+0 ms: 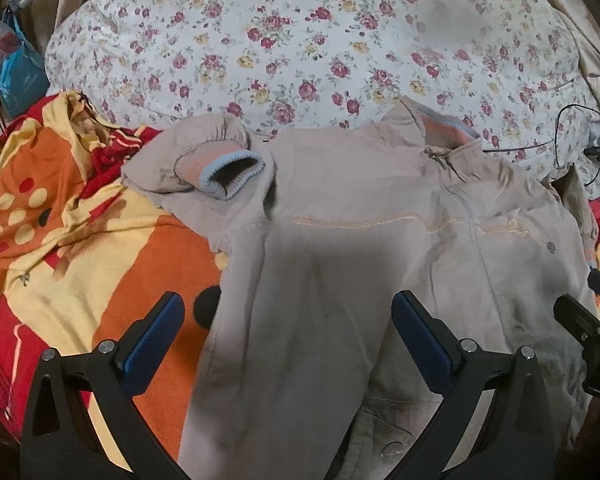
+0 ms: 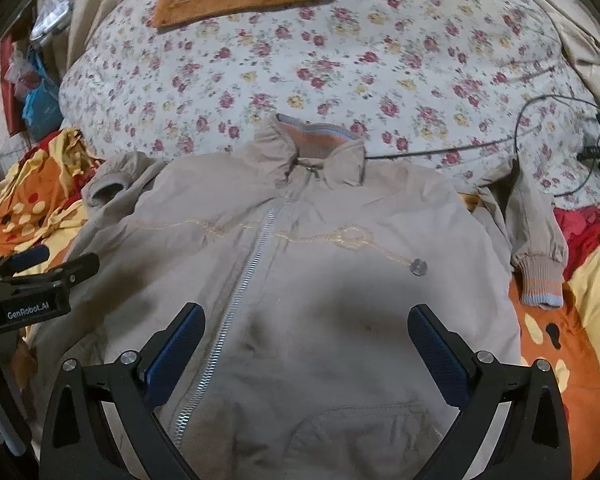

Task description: Fold large clothes

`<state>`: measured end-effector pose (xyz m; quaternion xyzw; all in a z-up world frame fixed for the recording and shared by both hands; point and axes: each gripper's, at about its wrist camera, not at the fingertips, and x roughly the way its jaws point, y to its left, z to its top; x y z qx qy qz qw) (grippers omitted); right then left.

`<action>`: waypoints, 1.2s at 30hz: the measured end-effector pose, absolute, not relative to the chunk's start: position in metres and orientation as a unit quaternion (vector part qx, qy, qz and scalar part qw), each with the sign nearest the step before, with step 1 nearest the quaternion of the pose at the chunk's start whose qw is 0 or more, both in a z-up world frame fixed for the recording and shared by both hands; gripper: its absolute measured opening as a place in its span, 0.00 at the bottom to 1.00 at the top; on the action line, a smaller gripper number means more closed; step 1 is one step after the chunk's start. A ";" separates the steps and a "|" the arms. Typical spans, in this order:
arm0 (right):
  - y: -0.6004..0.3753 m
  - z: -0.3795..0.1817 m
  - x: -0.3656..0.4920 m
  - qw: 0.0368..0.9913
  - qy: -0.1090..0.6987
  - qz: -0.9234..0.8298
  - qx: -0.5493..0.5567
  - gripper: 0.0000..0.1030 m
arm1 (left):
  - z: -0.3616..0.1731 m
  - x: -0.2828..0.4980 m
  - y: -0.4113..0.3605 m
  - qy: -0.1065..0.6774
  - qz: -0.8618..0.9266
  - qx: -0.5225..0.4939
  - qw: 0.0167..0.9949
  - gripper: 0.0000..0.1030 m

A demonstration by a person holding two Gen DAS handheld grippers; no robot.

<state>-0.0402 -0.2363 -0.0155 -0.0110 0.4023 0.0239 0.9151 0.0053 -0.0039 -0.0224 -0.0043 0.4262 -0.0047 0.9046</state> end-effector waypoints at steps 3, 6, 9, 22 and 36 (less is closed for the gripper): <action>-0.239 -0.014 -0.041 0.917 0.399 0.027 -0.003 0.99 | -0.022 0.005 -0.005 0.422 0.000 0.005 0.907 1.00; -0.239 -0.017 -0.040 0.914 0.406 0.020 -0.010 0.99 | -0.024 0.004 -0.002 0.427 0.002 -0.003 0.904 1.00; -0.239 -0.016 -0.044 0.914 0.405 0.026 -0.002 0.99 | -0.023 0.002 0.001 0.427 0.006 -0.005 0.904 1.00; -0.239 -0.022 -0.042 0.909 0.417 0.023 0.002 0.99 | -0.024 0.003 0.006 0.424 0.014 -0.010 0.905 1.00; -0.231 -0.022 -0.043 0.909 0.416 0.032 -0.015 0.99 | -0.024 0.003 0.006 0.427 0.002 -0.014 0.904 1.00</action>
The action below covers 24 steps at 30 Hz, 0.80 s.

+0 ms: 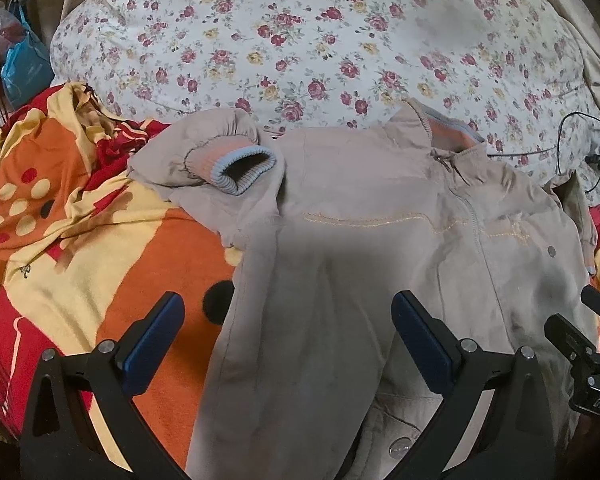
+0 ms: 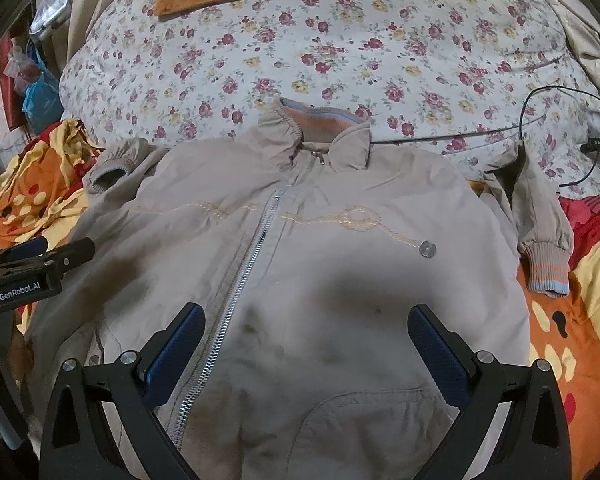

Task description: Fold large clothes

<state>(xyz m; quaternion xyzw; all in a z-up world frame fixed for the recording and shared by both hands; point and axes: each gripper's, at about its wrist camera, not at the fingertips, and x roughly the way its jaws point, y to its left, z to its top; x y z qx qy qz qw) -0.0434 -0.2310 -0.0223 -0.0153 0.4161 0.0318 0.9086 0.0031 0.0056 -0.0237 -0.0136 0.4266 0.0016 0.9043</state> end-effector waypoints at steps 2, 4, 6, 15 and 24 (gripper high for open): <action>-0.230 -0.022 -0.044 0.909 0.415 0.032 -0.018 0.99 | -0.024 0.003 0.006 0.427 0.003 -0.013 0.904 1.00; -0.230 -0.023 -0.044 0.909 0.415 0.033 -0.020 0.99 | -0.023 0.003 0.007 0.426 0.004 -0.013 0.905 1.00; -0.230 -0.024 -0.043 0.909 0.416 0.032 -0.020 0.99 | -0.022 0.003 0.008 0.425 0.005 -0.013 0.905 1.00; -0.228 -0.025 -0.043 0.908 0.417 0.033 -0.024 0.99 | -0.021 0.003 0.007 0.422 0.004 -0.008 0.907 1.00; -0.226 -0.025 -0.042 0.908 0.416 0.036 -0.030 0.99 | -0.022 0.007 0.017 0.435 0.006 -0.029 0.900 1.00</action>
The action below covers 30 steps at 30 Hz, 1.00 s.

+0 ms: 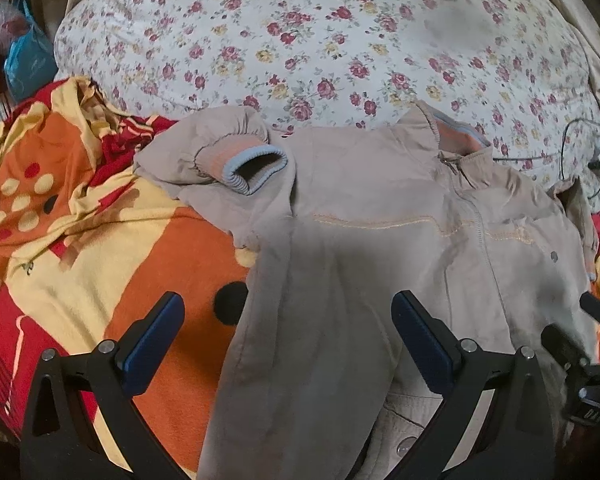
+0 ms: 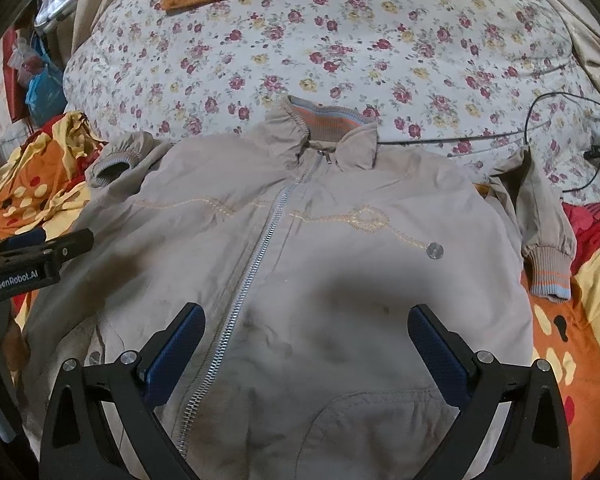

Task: Fold large clothes
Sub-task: 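Grasp the jacket sleeve cuff with the left gripper and fold it across the body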

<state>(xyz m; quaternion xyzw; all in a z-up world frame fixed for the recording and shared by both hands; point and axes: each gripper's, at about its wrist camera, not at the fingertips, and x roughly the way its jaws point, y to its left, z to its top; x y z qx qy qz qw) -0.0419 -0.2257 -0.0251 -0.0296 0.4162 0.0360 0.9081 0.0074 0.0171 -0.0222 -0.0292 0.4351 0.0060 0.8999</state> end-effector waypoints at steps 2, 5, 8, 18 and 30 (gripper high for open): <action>-0.223 -0.026 -0.041 0.907 0.418 0.039 -0.033 0.99 | -0.020 0.012 0.025 0.439 0.010 -0.040 0.897 1.00; -0.221 -0.027 -0.041 0.906 0.419 0.042 -0.035 0.99 | -0.014 0.020 0.041 0.436 0.024 -0.059 0.897 1.00; -0.221 -0.026 -0.041 0.907 0.418 0.045 -0.029 0.99 | -0.005 0.035 0.053 0.441 0.026 -0.070 0.895 1.00; -0.226 -0.030 -0.039 0.900 0.432 0.061 -0.013 0.99 | -0.029 0.112 0.068 0.461 0.056 -0.011 0.886 0.88; -0.236 -0.026 -0.036 0.900 0.432 0.058 0.006 0.99 | 0.022 0.114 0.056 0.462 -0.027 -0.056 0.885 0.08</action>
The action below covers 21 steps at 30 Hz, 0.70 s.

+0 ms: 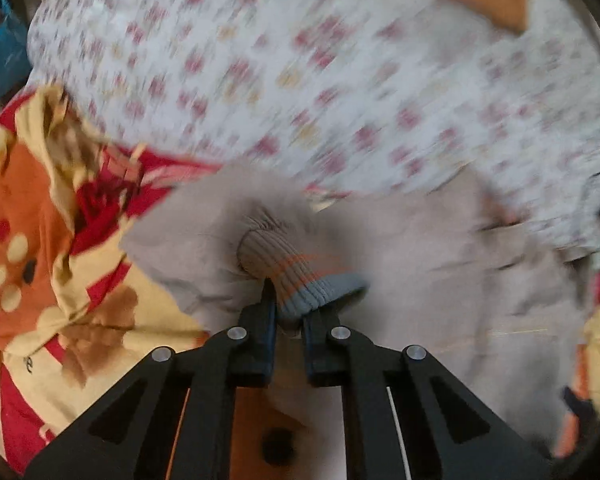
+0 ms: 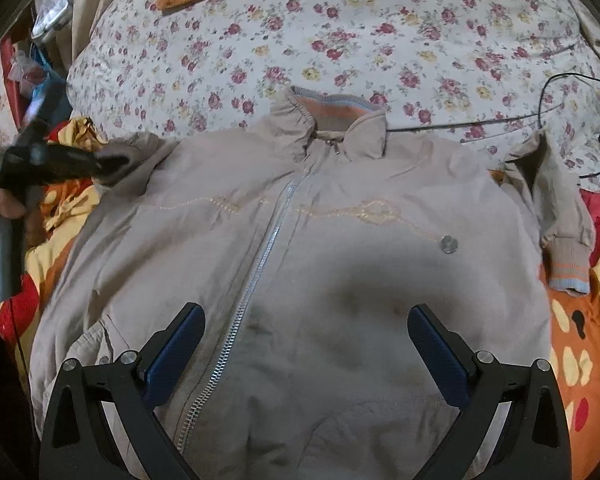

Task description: Fold large clothes

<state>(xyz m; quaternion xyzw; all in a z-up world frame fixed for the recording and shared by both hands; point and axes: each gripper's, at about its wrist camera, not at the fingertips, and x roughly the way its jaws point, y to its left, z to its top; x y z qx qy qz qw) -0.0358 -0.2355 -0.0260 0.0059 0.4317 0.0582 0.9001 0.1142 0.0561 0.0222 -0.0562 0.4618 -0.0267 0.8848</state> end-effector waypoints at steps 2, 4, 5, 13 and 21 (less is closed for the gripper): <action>-0.243 -0.017 -0.038 0.907 0.419 0.046 0.011 0.99 | 0.056 0.103 0.037 0.443 -0.067 -0.068 0.892 0.07; -0.251 -0.010 -0.040 0.911 0.410 0.033 0.021 0.99 | 0.084 0.093 0.016 0.423 -0.103 -0.082 0.896 0.08; -0.260 -0.006 -0.042 0.914 0.403 0.023 0.033 0.99 | 0.095 0.089 0.003 0.414 -0.125 -0.092 0.897 0.08; -0.317 0.005 -0.045 0.915 0.387 -0.061 0.093 0.99 | 0.105 0.076 -0.133 0.421 -0.248 -0.132 0.862 0.08; -0.367 0.001 -0.052 0.900 0.385 -0.129 0.160 0.99 | 0.058 0.062 -0.159 0.461 -0.274 -0.121 0.836 0.63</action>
